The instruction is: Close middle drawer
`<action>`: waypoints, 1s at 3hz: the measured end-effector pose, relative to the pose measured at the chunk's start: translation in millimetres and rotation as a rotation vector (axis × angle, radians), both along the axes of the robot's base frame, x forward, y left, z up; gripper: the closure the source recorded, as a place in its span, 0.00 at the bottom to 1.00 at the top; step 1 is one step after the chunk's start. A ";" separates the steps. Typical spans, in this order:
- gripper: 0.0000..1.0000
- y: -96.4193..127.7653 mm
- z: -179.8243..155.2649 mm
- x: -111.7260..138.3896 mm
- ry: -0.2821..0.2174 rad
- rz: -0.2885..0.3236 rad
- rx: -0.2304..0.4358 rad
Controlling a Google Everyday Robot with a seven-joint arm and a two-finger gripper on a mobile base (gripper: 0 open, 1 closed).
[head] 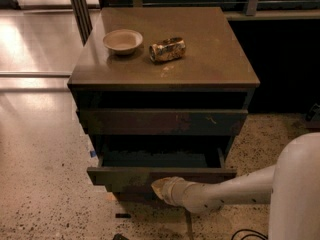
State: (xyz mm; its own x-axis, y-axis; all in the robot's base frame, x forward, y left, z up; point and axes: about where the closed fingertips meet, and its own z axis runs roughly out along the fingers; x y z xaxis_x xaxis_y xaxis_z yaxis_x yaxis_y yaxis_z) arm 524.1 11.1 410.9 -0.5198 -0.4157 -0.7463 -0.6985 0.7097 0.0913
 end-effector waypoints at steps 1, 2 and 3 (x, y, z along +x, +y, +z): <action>1.00 -3.5 0.3 28.9 -0.056 -0.038 0.003; 1.00 4.6 0.3 54.6 -0.082 -0.059 0.028; 1.00 4.1 0.1 61.3 -0.092 -0.065 0.026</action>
Offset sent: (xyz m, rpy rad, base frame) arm 0.1155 0.0001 -0.0009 0.0404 -0.1555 -0.0864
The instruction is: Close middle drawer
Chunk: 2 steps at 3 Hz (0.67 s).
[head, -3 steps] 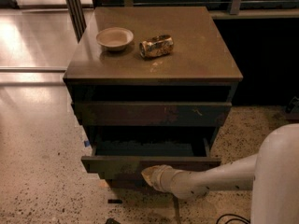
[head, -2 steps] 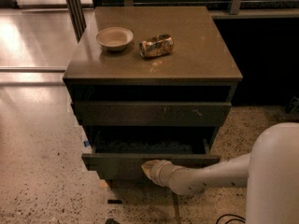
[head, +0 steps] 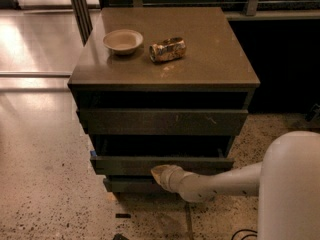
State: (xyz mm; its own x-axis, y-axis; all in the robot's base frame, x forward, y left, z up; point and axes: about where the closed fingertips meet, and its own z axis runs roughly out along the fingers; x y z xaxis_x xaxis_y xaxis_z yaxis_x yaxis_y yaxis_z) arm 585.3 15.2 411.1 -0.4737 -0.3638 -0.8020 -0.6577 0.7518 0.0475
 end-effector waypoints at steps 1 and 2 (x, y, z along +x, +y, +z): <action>1.00 -2.2 0.3 29.1 -0.045 -0.024 -0.014; 1.00 4.6 1.6 57.5 -0.053 -0.069 -0.024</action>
Offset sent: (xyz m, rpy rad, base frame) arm 0.0990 -0.0044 0.0139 -0.0503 -0.1552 -0.0689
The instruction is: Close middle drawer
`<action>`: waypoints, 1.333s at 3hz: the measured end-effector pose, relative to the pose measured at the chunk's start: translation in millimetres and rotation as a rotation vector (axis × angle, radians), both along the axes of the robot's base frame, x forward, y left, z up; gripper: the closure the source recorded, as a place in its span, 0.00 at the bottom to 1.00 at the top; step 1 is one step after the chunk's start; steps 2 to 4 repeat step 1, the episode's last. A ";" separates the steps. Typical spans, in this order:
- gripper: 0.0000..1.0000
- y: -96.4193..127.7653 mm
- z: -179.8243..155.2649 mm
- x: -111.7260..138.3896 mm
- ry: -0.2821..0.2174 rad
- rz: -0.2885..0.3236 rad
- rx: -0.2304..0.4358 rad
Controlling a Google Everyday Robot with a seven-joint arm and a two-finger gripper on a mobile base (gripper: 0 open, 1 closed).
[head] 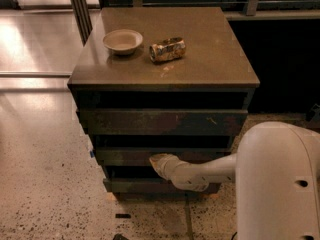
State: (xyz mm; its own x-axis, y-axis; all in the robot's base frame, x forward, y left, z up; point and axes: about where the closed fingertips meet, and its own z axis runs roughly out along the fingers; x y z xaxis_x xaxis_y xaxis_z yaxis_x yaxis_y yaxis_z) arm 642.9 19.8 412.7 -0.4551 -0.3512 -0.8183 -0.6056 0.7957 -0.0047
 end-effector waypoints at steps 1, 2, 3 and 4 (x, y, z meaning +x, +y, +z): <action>1.00 -0.1 0.0 0.0 0.000 0.000 0.000; 1.00 -0.1 0.0 0.0 0.000 0.000 0.000; 1.00 -0.1 0.0 0.0 0.000 0.000 0.000; 1.00 -0.1 0.0 0.0 0.000 0.000 0.000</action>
Offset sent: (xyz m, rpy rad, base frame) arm 0.0000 0.0000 0.0000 0.0000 0.0000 0.0000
